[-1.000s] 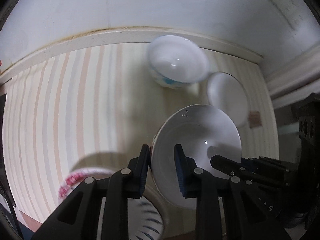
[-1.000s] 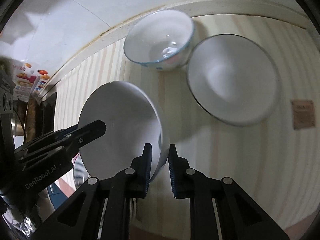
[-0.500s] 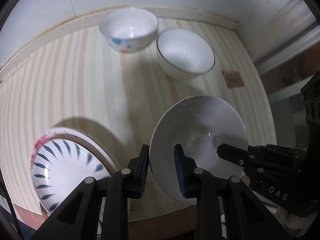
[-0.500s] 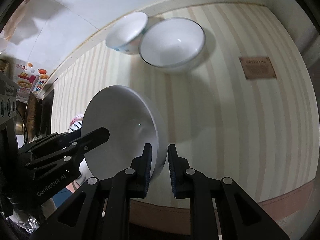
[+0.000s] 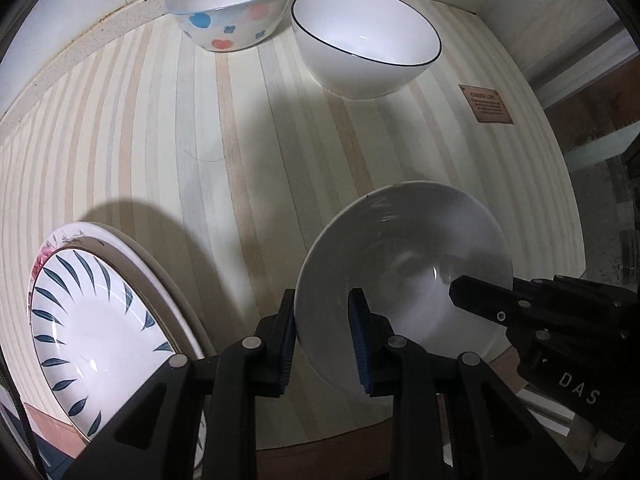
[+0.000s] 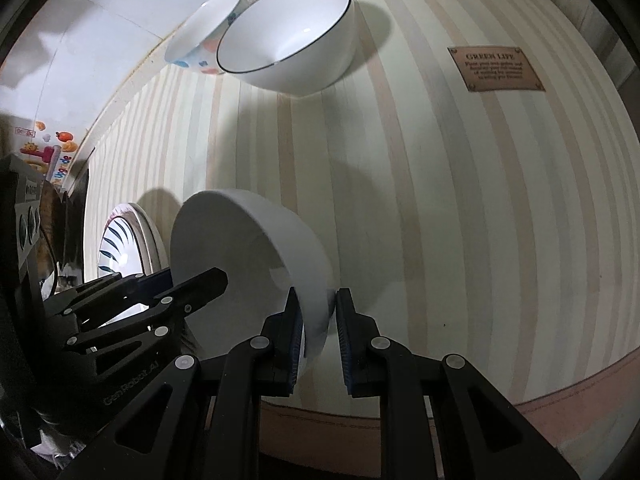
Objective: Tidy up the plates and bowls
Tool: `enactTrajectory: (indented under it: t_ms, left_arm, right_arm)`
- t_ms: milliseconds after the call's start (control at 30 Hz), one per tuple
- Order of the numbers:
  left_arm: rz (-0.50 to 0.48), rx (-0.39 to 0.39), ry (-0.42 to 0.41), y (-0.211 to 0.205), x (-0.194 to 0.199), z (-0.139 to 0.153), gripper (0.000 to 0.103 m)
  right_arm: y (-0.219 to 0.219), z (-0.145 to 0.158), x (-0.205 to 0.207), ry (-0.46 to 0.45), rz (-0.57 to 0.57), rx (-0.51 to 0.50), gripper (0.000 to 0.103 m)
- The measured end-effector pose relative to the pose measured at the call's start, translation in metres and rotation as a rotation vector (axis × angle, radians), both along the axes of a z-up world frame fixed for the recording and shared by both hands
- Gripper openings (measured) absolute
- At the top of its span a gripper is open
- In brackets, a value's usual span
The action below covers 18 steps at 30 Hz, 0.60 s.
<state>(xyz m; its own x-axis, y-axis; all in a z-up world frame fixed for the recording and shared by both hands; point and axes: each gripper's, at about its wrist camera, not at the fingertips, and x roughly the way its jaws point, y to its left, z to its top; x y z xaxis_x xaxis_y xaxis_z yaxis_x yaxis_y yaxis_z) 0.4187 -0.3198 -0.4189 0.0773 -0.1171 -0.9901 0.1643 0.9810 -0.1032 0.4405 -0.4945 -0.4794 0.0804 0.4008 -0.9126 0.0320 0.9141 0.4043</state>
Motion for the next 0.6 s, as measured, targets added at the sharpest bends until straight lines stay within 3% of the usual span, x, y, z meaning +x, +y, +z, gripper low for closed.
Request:
enactTrajectory:
  t_ms: [500,600]
  left_arm:
    - [0.020,0.025,-0.002,-0.0054,-0.0017,0.0001,0.023]
    - [0.036,0.001,0.027,-0.0008,-0.0024,0.0051,0.023]
  right_arm:
    - [-0.0016,-0.0093,0.0038,0.034,0.024,0.015,0.018]
    - [0.0002,-0.0101,0.0062,0.042,0.028,0.021,0.018]
